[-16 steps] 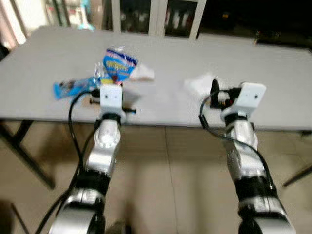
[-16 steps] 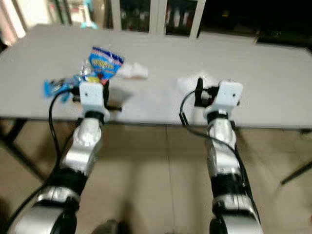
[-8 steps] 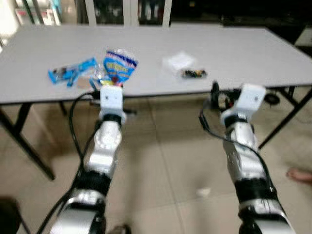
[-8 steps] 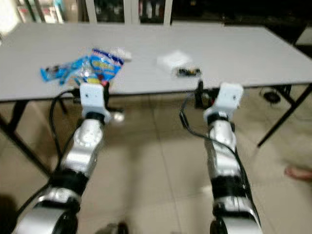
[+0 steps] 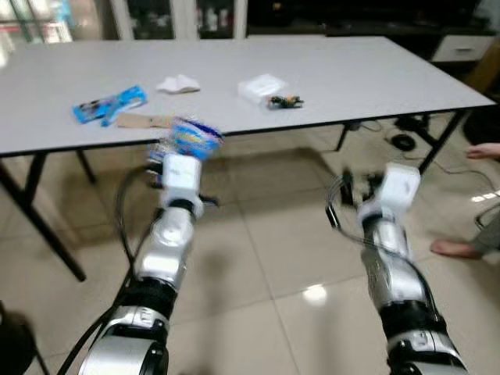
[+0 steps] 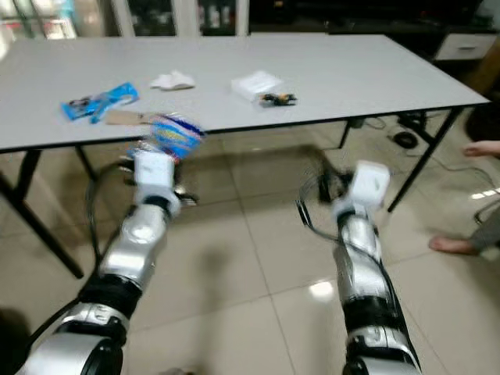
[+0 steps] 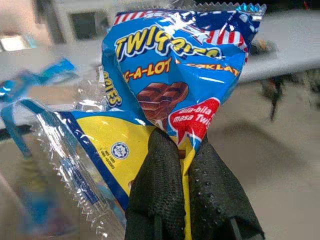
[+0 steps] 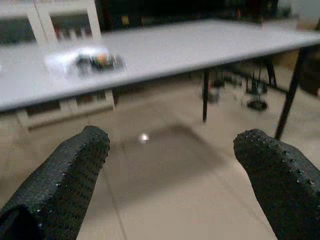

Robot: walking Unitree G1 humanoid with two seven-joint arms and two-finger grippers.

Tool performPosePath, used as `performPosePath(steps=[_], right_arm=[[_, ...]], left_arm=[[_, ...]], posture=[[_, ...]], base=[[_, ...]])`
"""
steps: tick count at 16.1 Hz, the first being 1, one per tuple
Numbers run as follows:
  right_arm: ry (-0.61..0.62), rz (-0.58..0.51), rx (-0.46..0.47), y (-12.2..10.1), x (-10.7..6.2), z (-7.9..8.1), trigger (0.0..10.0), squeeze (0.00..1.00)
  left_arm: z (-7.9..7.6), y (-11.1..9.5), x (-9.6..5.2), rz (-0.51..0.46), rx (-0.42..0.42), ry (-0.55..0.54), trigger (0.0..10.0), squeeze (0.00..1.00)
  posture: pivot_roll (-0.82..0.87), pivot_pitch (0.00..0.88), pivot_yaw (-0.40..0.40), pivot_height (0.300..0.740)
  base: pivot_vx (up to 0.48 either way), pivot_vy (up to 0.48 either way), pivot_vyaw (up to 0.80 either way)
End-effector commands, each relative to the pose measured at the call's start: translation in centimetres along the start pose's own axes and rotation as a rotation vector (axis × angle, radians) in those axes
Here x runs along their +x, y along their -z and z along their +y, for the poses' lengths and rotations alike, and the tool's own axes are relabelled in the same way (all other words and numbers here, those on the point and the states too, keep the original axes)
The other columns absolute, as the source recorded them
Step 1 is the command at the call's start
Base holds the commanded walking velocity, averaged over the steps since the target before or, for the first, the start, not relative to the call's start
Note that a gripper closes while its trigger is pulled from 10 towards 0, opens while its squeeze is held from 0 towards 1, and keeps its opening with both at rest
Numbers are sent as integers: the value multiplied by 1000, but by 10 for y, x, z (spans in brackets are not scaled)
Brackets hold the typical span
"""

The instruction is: Picking trash to rubbish bin

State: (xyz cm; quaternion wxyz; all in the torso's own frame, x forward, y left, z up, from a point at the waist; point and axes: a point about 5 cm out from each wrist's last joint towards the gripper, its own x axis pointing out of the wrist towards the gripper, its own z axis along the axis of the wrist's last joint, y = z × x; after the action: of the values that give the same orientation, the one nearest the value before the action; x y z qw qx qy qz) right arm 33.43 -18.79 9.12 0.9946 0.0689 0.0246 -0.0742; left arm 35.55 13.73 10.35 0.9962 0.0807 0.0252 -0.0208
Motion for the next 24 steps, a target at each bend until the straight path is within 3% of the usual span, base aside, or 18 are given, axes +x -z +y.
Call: performPosePath(steps=[1,2,6,9,11,14,18,24], right_arm=[[-5,54,-23,11,-2,-3,10000,0],[-1,204,-100,47,-16,-14,10000,0],[-9,489,-119,107,-53,-31,10000,0],[-77,688,-126,145,-90,-32,10000,0],[-71,786,-127,161,-110,-36,10000,0],[-33,895,-123,180,-140,-45,10000,0],[12,905,-110,182,-147,-51,10000,0],[-6,886,-90,179,-138,-40,10000,0]], left_arm=[[2,16,-5,62,32,33,10000,0],[4,47,-18,188,92,74,10000,0],[13,115,-59,485,112,92,10000,0],[18,161,-104,712,131,75,10000,0],[18,178,-126,810,134,78,10000,0],[15,198,-157,928,47,42,10000,0],[24,200,-161,921,45,-30,10000,0],[29,200,-162,939,72,-48,10000,0]], posture=[[-72,56,-82,740],[-69,58,-84,740],[-63,67,-89,740],[-59,68,-92,740],[-57,68,-93,740],[-54,73,-93,740],[-51,76,-91,740],[-46,62,-81,740]], base=[[0,0,0],[0,0,0],[0,0,0],[0,0,0],[0,0,0],[0,0,0],[0,0,722],[0,126,800]])
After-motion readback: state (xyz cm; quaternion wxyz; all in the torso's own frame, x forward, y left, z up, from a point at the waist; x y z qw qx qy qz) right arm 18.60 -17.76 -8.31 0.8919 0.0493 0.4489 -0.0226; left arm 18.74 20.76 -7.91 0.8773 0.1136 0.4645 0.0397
